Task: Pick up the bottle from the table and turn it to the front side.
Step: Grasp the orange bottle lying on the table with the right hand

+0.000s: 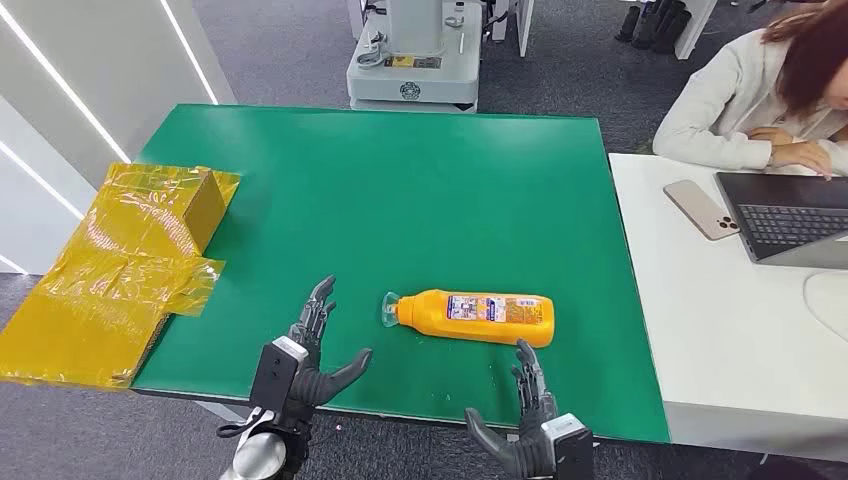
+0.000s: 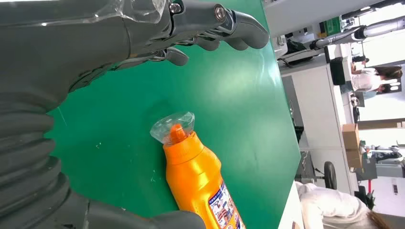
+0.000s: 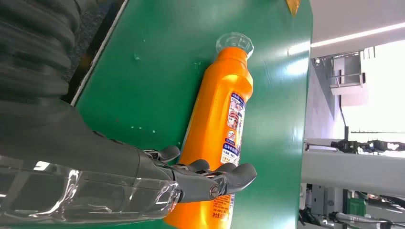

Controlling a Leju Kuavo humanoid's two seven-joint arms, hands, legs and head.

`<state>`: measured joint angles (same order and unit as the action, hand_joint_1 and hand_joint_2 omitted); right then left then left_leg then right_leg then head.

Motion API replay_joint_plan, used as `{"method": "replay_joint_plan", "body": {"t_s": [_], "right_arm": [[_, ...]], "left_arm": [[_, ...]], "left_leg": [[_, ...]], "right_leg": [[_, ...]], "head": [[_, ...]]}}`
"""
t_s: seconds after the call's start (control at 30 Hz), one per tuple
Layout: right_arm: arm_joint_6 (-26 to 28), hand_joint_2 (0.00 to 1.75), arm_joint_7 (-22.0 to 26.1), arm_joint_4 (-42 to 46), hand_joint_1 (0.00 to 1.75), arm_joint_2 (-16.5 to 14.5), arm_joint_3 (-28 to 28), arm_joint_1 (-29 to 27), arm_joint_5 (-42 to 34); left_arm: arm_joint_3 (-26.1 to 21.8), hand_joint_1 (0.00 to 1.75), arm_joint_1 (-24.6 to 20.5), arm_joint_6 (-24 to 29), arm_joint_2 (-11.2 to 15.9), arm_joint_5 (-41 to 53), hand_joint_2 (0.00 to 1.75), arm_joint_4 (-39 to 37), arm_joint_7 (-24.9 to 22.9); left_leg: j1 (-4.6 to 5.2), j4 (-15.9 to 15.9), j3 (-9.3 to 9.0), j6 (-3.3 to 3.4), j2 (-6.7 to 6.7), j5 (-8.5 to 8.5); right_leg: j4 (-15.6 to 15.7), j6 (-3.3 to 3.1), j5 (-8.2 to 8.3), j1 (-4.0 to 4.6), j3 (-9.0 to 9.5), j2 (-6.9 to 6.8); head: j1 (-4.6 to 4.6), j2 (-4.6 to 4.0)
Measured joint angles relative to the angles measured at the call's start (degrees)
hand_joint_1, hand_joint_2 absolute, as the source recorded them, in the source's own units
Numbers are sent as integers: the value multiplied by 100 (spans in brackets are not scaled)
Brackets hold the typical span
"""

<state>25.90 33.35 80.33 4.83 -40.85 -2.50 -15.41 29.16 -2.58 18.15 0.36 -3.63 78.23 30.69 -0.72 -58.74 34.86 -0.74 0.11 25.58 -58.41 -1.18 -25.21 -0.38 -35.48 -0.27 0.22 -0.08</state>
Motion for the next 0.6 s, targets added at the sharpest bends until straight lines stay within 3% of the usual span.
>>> {"method": "replay_joint_plan", "body": {"t_s": [0.4, 0.6], "right_arm": [[21, 175, -19, -19, 0, 0, -39, 20, 86], [539, 175, -24, 88, 0, 4, -39, 11, 851]], "left_arm": [[0, 0, 6, -16, 39, -2, 175, 0, 0], [0, 0, 40, -69, 62, 13, 175, 0, 0]], "left_leg": [[0, 0, 1, 0, 0, 0], [0, 0, 0, 0, 0, 0]], "right_leg": [[0, 0, 0, 0, 0, -1], [0, 0, 0, 0, 0, 0]], "head": [[0, -1], [0, -1]]}}
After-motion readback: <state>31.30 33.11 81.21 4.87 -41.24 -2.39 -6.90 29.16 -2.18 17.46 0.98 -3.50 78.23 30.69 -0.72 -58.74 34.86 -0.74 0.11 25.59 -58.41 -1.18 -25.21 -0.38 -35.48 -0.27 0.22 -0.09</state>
